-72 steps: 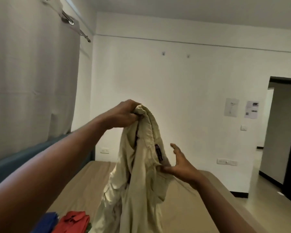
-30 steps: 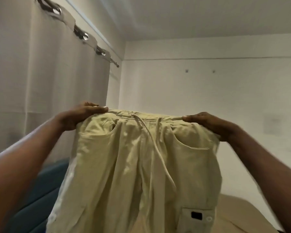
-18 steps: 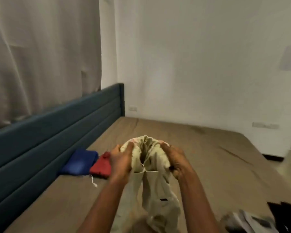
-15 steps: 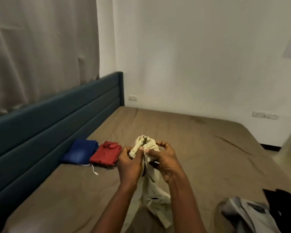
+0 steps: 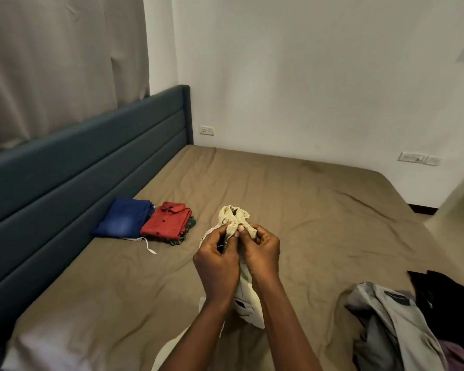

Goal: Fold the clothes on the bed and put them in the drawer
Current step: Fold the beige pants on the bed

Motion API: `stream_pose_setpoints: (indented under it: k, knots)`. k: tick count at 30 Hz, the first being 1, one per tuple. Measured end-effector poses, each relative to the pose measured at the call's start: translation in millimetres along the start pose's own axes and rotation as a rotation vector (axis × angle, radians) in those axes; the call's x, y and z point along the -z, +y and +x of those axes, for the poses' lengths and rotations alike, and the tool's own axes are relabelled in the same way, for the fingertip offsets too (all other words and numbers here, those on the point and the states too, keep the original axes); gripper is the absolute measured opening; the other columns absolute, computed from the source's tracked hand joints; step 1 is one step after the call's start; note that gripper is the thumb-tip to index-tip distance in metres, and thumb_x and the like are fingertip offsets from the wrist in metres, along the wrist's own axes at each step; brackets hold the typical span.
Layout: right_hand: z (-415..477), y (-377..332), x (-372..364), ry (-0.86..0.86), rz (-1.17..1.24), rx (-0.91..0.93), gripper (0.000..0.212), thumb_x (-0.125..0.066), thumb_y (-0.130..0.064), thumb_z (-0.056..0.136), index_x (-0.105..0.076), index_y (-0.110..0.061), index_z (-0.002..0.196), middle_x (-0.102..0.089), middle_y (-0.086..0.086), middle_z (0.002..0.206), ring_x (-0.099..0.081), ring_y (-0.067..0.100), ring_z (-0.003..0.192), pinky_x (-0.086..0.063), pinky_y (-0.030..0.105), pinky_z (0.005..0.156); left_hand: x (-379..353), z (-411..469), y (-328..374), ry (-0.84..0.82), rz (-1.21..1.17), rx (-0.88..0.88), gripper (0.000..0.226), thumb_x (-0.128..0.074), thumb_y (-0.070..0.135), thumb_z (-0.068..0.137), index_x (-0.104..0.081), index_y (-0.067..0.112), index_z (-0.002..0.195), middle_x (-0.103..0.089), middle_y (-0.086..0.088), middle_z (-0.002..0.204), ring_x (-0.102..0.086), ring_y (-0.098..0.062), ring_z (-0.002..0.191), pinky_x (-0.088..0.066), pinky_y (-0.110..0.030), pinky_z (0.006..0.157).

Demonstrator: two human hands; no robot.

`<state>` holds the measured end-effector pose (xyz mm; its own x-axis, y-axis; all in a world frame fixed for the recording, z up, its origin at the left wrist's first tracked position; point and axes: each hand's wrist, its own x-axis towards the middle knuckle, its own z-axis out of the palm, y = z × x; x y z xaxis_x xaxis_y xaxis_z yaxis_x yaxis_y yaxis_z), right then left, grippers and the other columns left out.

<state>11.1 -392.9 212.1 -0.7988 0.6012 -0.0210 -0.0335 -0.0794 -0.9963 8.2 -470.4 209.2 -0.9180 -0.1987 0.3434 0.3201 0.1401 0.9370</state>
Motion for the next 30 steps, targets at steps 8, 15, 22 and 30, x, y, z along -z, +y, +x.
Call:
stream_pose_setpoints:
  k: [8,15,22,30]
  knots:
    - [4,-13,14,-0.202,0.187,-0.002,0.030,-0.074,-0.005,0.090,-0.069,-0.007,0.120,-0.076,0.012,0.111,-0.073,0.030,0.107,-0.059,0.041,0.092,4,1,-2,-0.294,-0.160,0.068,0.042,-0.056,-0.006,0.096,-0.075,0.022,0.120,-0.076,0.009,0.113,-0.070,-0.009,0.109,-0.057,-0.028,0.095]
    - [31,-60,47,-0.368,0.161,0.137,0.022,-0.059,0.003,0.096,-0.066,-0.010,0.111,-0.074,0.010,0.110,-0.066,0.024,0.105,-0.057,0.032,0.089,53,97,10,-0.497,0.019,-0.226,0.056,-0.067,0.022,0.073,-0.059,0.045,0.124,-0.052,0.009,0.145,-0.049,-0.012,0.136,-0.048,-0.037,0.105]
    - [55,-174,33,-0.505,-0.080,0.480,0.019,-0.059,-0.010,0.100,-0.066,-0.015,0.117,-0.069,0.007,0.109,-0.064,0.018,0.102,-0.052,0.035,0.092,55,194,116,-1.046,0.172,-0.179,0.072,-0.091,0.030,0.068,-0.060,0.027,0.133,-0.072,-0.007,0.117,-0.070,-0.021,0.107,-0.057,-0.046,0.098]
    - [66,-373,-2,0.024,-0.127,1.139,0.030,-0.057,-0.017,0.104,-0.051,-0.013,0.132,-0.063,-0.009,0.095,-0.060,0.004,0.082,-0.053,0.034,0.082,50,244,303,-0.491,-0.324,-0.577,0.022,-0.087,0.024,0.083,-0.076,0.014,0.098,-0.078,0.001,0.095,-0.070,-0.012,0.084,-0.060,-0.037,0.084]
